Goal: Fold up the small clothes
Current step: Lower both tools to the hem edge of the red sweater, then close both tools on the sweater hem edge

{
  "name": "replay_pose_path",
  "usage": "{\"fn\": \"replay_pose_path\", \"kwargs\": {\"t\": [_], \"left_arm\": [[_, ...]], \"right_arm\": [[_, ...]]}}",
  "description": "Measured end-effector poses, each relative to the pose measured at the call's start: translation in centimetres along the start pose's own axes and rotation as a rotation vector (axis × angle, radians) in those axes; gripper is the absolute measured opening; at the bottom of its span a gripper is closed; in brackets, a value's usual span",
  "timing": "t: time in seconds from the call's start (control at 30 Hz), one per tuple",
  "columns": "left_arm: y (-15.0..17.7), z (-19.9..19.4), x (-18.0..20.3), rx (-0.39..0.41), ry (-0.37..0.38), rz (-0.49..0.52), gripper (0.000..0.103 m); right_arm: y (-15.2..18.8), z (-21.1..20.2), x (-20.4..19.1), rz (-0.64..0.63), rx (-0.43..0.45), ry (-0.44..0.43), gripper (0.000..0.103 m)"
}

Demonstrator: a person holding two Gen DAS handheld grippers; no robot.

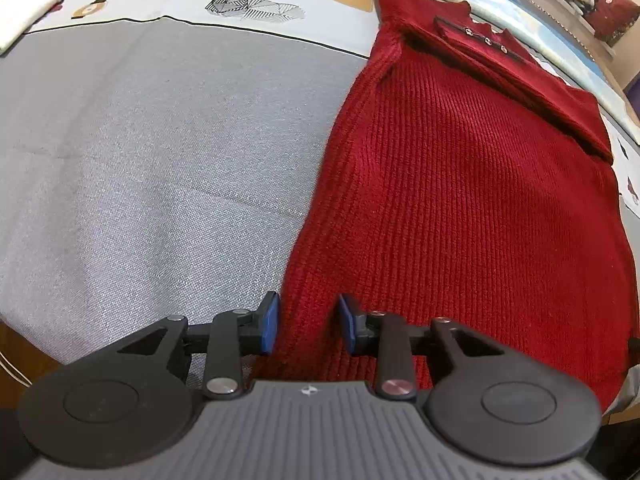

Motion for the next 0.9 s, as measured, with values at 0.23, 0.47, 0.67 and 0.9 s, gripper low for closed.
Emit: {"fn": "replay_pose_path", "kwargs": {"t": [0.23,0.47,0.67,0.9], "left_arm": [[-0.2,0.0,0.4,0.002,0.001,0.019,0.023],[-0.6,-0.9,0.3,0.036,0.043,-0.015,0.015],[-0.5,-0.7,0.5,0.020,0.044,-0.005,0.019],[-0.1,-0.1,-0.1,-0.007,-0.002,0.003,0.027]], "right_arm": [[0.0,0.0,-0.3,-0.021,0.002,0.006,0.019],[-0.7,-1.1,0.4,0.040,0.058,-0.022,0.012],[-0.4,-0.3,0.7,0.060,0.019,-0.029,0.015],[0.0,0.3,0.4,0.018,-0.005,0.005,0.022]]}}
Point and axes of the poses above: each gripper's, at about its wrist camera, not at the fingertips, and z roughly the way its jaws point, x to its right, y to its underside, the point moved 9 cm from there along z, roughly the way its jaws point, and after that the axes turned 2 degrees about z, right-handed, at the moved point
